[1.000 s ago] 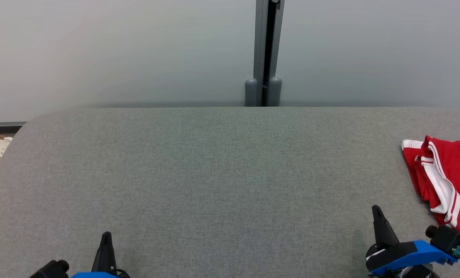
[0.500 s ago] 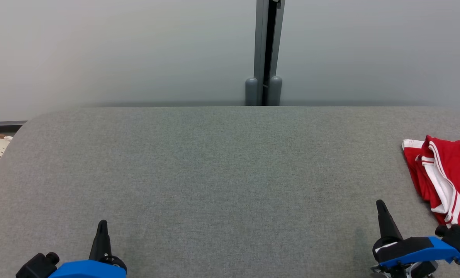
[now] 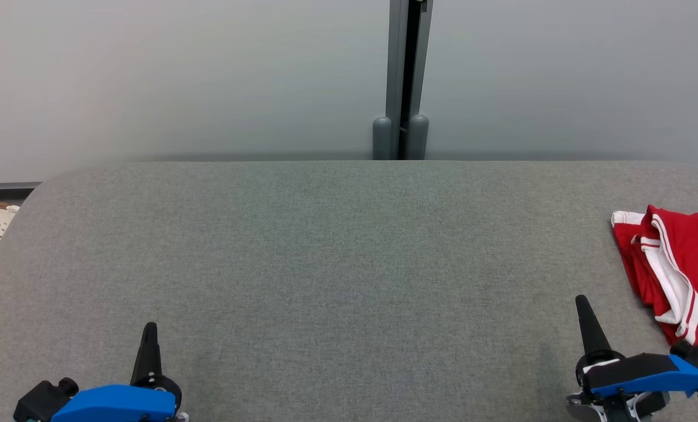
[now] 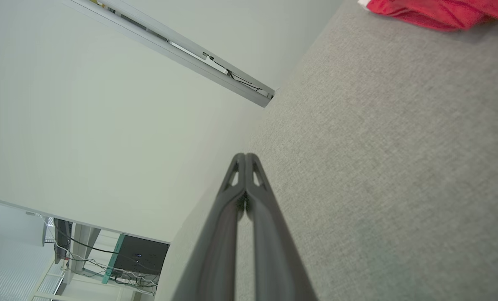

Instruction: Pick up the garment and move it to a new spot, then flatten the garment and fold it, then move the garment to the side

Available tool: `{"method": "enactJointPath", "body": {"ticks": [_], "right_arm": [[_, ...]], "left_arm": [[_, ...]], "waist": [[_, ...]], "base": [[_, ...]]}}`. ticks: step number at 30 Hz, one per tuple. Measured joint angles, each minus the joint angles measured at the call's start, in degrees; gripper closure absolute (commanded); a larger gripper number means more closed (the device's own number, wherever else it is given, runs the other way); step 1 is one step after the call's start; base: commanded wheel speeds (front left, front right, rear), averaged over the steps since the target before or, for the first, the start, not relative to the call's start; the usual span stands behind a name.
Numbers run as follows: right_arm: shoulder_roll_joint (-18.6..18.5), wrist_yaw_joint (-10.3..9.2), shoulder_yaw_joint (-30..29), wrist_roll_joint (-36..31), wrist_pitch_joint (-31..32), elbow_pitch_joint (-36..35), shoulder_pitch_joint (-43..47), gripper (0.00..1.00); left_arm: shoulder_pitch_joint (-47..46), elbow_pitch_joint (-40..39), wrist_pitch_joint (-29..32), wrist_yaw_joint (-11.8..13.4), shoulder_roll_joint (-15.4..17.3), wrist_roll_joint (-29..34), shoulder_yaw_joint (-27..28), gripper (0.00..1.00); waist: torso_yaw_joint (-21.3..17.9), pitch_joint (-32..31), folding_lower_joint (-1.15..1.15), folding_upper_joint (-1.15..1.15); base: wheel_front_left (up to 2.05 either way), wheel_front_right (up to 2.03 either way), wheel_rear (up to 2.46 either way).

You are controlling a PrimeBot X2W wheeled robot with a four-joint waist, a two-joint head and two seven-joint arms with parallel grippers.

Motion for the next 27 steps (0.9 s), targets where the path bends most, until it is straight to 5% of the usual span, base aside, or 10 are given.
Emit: {"method": "enactJointPath", "body": {"ticks": [27], "right_arm": [[-0.1,0.0,-1.1,14.6,4.0,-3.9,0.0,1.0]], "left_arm": [[-2.2,-2.5,3.8,-0.1,0.0,-14.5,1.7,1.0]], "waist": [[0.1,0.3,0.0,0.0]], "base": [[0.0,0.0,0.0]]}}
